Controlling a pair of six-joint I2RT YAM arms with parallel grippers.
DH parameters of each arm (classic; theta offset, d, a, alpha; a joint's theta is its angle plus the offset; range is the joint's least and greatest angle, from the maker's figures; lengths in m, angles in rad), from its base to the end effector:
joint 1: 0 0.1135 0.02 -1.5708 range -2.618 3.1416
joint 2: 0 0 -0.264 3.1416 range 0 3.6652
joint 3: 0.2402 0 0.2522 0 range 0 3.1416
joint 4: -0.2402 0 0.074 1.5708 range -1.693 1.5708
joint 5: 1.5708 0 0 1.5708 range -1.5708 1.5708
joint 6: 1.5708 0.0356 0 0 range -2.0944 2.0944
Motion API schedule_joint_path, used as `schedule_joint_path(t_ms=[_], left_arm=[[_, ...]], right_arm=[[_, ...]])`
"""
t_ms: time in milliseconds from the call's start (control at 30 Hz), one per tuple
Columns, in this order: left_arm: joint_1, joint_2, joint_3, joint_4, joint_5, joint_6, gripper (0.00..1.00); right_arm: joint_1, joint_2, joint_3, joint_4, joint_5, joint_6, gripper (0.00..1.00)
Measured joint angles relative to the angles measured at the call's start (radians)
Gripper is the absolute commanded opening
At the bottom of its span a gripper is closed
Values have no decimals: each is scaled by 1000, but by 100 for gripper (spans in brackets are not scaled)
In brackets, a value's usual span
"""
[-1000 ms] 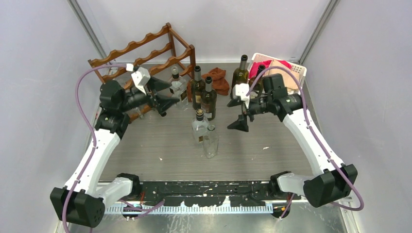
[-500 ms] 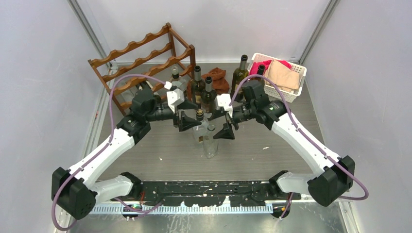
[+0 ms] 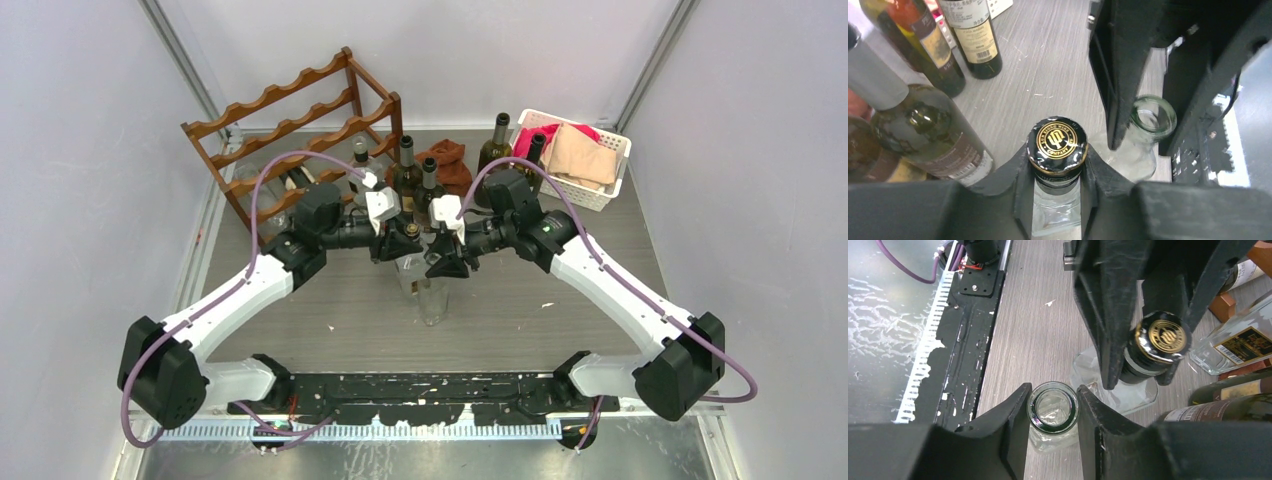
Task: Put the wine bottle on the wine rack
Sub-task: Adjust the wine bottle at the center of the board.
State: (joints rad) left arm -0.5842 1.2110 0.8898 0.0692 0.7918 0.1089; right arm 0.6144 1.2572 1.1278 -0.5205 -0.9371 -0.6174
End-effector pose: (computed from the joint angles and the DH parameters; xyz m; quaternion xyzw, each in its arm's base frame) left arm 0.2148 -0.1724 0.3155 0.4699 0.6056 -0.4293 0.4776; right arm 0.1999 0.1762 0.3350 -0.6255 0.5365 0.4040 0.3971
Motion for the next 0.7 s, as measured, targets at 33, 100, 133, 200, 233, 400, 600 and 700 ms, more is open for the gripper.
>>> schedule_joint_path(t_ms=[33,100,133,200,233,400,600,700], left_arm=[[0,8,3,2,-1,9,2],[-1,19,10,8,-4,10,0],[-4,21,11,9,-4,8,0],[-6,22,13,8,-7,12,0],[-6,22,14,8,-8,10,0],[-19,59,52,-3,-17,-3,0],[-64,164,147,2,-63,-37,0],[-99,246,220,16,-102,-52,0]], right_arm=[[0,0,0,2,3,1,21],[0,0,0,1,7,-1,15],[0,-1,0,-1,8,-3,12],[-4,-7,2,-13,16,-8,9],[-10,-13,2,-24,19,-10,8],[-143,-58,7,-104,26,5,4],[-436,-106,67,-242,34,-33,2],[-556,-127,77,-286,35,-46,2]])
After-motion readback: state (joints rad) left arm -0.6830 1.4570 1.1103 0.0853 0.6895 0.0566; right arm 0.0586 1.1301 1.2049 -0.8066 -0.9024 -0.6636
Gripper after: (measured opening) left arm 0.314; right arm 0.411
